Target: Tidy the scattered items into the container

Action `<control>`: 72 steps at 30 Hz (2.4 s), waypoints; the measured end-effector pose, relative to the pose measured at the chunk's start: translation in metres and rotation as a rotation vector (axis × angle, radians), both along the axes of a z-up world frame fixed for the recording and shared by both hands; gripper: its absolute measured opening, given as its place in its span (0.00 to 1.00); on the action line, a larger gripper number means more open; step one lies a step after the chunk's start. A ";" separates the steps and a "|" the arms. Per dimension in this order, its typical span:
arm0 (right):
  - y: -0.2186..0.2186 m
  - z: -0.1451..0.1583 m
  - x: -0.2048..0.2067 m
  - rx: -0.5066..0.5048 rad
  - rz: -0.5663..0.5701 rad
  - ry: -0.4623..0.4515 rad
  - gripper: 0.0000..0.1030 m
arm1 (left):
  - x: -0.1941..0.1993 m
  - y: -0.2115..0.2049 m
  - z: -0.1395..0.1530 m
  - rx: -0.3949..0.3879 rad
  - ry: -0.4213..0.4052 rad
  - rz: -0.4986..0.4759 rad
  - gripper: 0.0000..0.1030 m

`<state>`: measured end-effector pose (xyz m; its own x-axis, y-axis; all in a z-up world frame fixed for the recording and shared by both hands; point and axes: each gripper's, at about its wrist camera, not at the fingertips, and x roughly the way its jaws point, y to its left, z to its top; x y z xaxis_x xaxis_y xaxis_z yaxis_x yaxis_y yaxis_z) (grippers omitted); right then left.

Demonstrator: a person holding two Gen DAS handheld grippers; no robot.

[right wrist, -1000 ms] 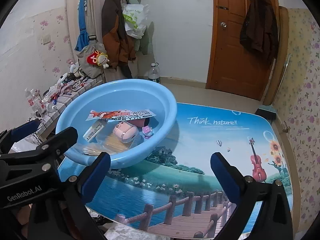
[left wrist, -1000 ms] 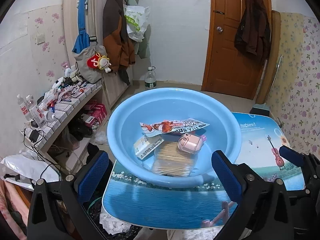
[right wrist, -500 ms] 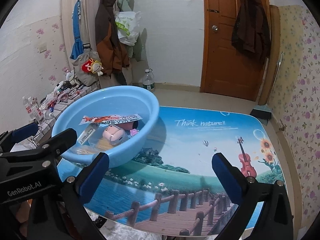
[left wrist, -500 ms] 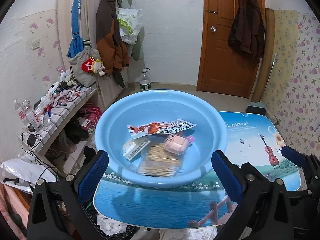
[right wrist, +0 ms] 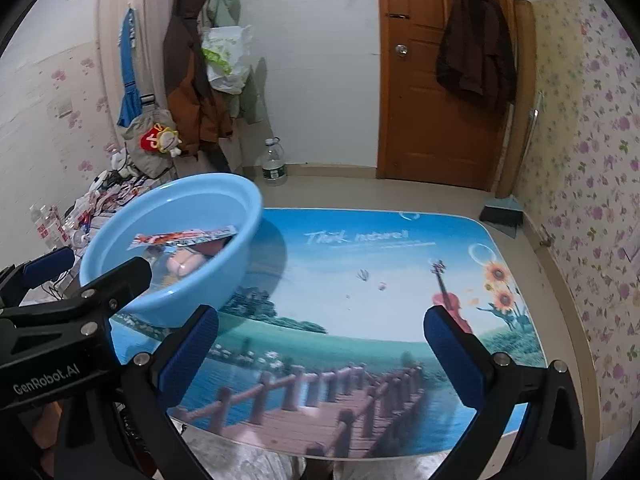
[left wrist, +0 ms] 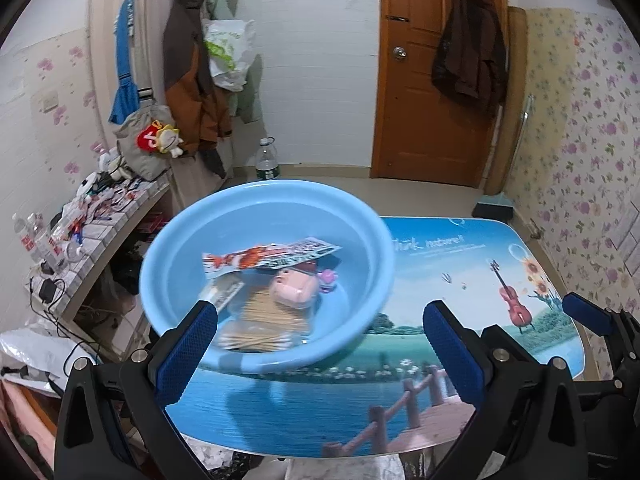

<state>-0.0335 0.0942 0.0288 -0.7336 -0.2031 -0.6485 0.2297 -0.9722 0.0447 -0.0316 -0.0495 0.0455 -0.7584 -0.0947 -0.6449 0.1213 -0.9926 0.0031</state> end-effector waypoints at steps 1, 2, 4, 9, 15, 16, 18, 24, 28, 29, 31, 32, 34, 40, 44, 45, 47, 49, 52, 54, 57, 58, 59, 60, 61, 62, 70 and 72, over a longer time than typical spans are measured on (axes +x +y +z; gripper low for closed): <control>0.004 -0.001 0.000 -0.002 -0.007 -0.005 1.00 | -0.001 0.006 0.000 -0.004 -0.002 -0.008 1.00; 0.009 -0.002 0.001 -0.005 -0.013 -0.007 1.00 | -0.002 0.009 -0.001 -0.006 -0.004 -0.012 1.00; 0.017 -0.003 0.001 -0.010 -0.026 -0.013 1.00 | -0.001 0.019 -0.002 -0.008 -0.005 -0.024 1.00; 0.039 -0.006 0.000 -0.015 -0.064 -0.023 1.00 | -0.002 0.035 -0.004 -0.001 -0.003 -0.039 1.00; 0.066 -0.013 -0.001 -0.024 -0.117 -0.043 1.00 | -0.004 0.050 -0.008 0.009 -0.013 -0.036 1.00; 0.069 -0.013 -0.001 -0.024 -0.120 -0.044 1.00 | -0.003 0.053 -0.008 0.008 -0.014 -0.035 1.00; 0.073 -0.014 0.000 -0.021 -0.124 -0.046 1.00 | -0.004 0.056 -0.008 0.006 -0.013 -0.041 1.00; 0.090 -0.017 0.003 -0.021 -0.151 -0.048 1.00 | 0.000 0.067 -0.011 -0.006 -0.010 -0.031 1.00; 0.105 -0.018 0.006 -0.037 -0.182 -0.049 1.00 | 0.001 0.072 -0.018 -0.003 -0.034 -0.044 1.00; 0.108 -0.017 0.006 -0.034 -0.192 -0.047 1.00 | 0.001 0.073 -0.020 0.000 -0.039 -0.048 1.00; 0.111 -0.016 0.007 -0.034 -0.201 -0.046 1.00 | 0.002 0.076 -0.020 -0.006 -0.040 -0.057 1.00; 0.112 -0.016 0.008 -0.034 -0.202 -0.046 1.00 | 0.003 0.078 -0.020 -0.008 -0.039 -0.062 1.00; 0.110 -0.016 0.008 -0.029 -0.200 -0.047 1.00 | 0.003 0.080 -0.020 -0.011 -0.038 -0.070 1.00; 0.104 -0.017 0.008 -0.028 -0.191 -0.048 1.00 | 0.002 0.075 -0.020 -0.004 -0.045 -0.057 1.00; 0.101 -0.017 0.008 -0.024 -0.192 -0.049 1.00 | 0.000 0.071 -0.023 0.010 -0.063 -0.051 1.00; 0.102 -0.017 0.008 -0.024 -0.191 -0.048 1.00 | 0.000 0.071 -0.023 0.008 -0.066 -0.051 1.00; 0.101 -0.017 0.008 -0.023 -0.190 -0.049 1.00 | 0.000 0.071 -0.024 0.006 -0.067 -0.055 1.00; 0.100 -0.017 0.008 -0.023 -0.190 -0.049 1.00 | 0.000 0.071 -0.024 0.006 -0.069 -0.055 1.00; 0.099 -0.017 0.008 -0.024 -0.191 -0.051 1.00 | 0.000 0.070 -0.024 0.007 -0.074 -0.055 1.00; 0.098 -0.018 0.009 -0.023 -0.191 -0.051 1.00 | 0.000 0.068 -0.025 0.010 -0.075 -0.051 1.00; 0.095 -0.019 0.009 -0.020 -0.191 -0.051 1.00 | 0.000 0.065 -0.025 0.014 -0.074 -0.046 1.00; 0.095 -0.019 0.009 -0.019 -0.191 -0.051 1.00 | 0.000 0.064 -0.026 0.015 -0.074 -0.045 1.00; 0.095 -0.019 0.009 -0.018 -0.191 -0.052 1.00 | 0.000 0.063 -0.026 0.015 -0.074 -0.044 1.00; 0.095 -0.019 0.009 -0.018 -0.192 -0.052 1.00 | 0.000 0.062 -0.026 0.015 -0.074 -0.042 1.00; 0.095 -0.019 0.009 -0.018 -0.192 -0.051 1.00 | 0.000 0.061 -0.026 0.017 -0.074 -0.041 1.00; 0.095 -0.019 0.009 -0.018 -0.192 -0.052 1.00 | 0.000 0.061 -0.026 0.018 -0.074 -0.041 1.00; 0.093 -0.020 0.011 -0.014 -0.192 -0.053 1.00 | 0.000 0.059 -0.027 0.021 -0.077 -0.041 1.00; 0.093 -0.020 0.011 -0.012 -0.192 -0.054 1.00 | 0.000 0.059 -0.027 0.019 -0.076 -0.041 1.00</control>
<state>-0.0228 0.1867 0.0087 -0.7239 -0.0710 -0.6862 0.0370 -0.9973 0.0642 -0.0312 0.0091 0.0185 -0.7105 -0.0521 -0.7017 0.0811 -0.9967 -0.0080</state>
